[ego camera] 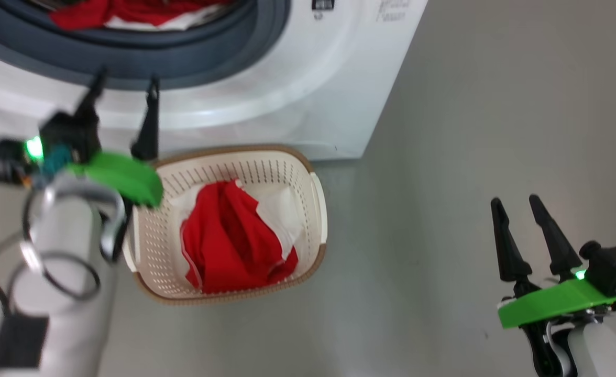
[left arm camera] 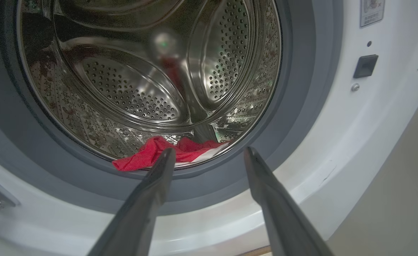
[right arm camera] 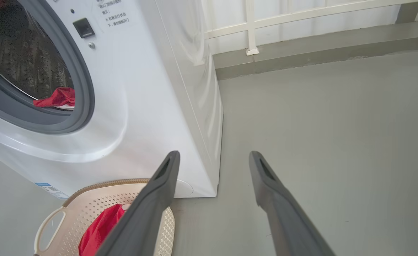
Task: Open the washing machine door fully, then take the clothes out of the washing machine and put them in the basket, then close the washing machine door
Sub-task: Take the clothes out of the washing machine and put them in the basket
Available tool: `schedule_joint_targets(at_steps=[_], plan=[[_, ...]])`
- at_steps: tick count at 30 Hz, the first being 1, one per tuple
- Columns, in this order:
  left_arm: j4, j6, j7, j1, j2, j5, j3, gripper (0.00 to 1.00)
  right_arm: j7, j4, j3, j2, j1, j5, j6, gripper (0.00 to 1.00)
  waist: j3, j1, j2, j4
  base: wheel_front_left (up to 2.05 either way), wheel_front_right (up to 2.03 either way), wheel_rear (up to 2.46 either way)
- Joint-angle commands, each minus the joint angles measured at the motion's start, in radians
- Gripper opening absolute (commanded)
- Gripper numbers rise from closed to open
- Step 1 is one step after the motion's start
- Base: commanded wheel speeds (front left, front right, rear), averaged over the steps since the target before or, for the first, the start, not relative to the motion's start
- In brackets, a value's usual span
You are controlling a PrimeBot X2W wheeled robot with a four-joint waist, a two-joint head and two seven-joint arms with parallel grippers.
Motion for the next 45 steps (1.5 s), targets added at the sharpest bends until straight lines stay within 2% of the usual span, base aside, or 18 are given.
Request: schedule_joint_targets(at_steps=[1, 10, 18, 34, 45], plan=[[0.016, -0.008, 0.007, -0.062, 0.049, 0.007, 0.016, 1.00, -0.006, -0.027, 0.023, -0.005, -0.023, -0.007, 0.006, 1.00, 0.096, 0.0000, -0.0001, -0.031, 0.00, 0.00, 0.00], [0.288, -0.022, 0.102, -0.385, 0.097, -0.042, -0.065, 1.00, -0.006, -0.035, 0.039, 0.006, -0.081, -0.006, 0.006, 1.00, 0.208, 0.0000, -0.0001, -0.072, 0.00, 0.00, 0.00], [0.445, -0.022, 0.133, -0.554, 0.148, -0.109, -0.176, 1.00, -0.006, -0.040, 0.076, 0.016, -0.111, 0.000, 0.006, 1.00, 0.264, 0.0000, -0.0001, -0.119, 0.00, 0.00, 0.00], [0.557, -0.023, 0.099, -0.722, 0.245, -0.196, -0.300, 1.00, -0.006, -0.047, 0.132, 0.030, -0.128, 0.016, 0.006, 1.00, 0.327, 0.0000, -0.0001, -0.170, 0.00, 0.00, 0.00], [0.609, -0.023, 0.092, -0.746, 0.271, -0.247, -0.351, 1.00, -0.006, -0.061, 0.150, 0.032, -0.131, 0.017, 0.006, 1.00, 0.341, 0.0000, -0.0001, -0.191, 0.00, 0.00, 0.00]])
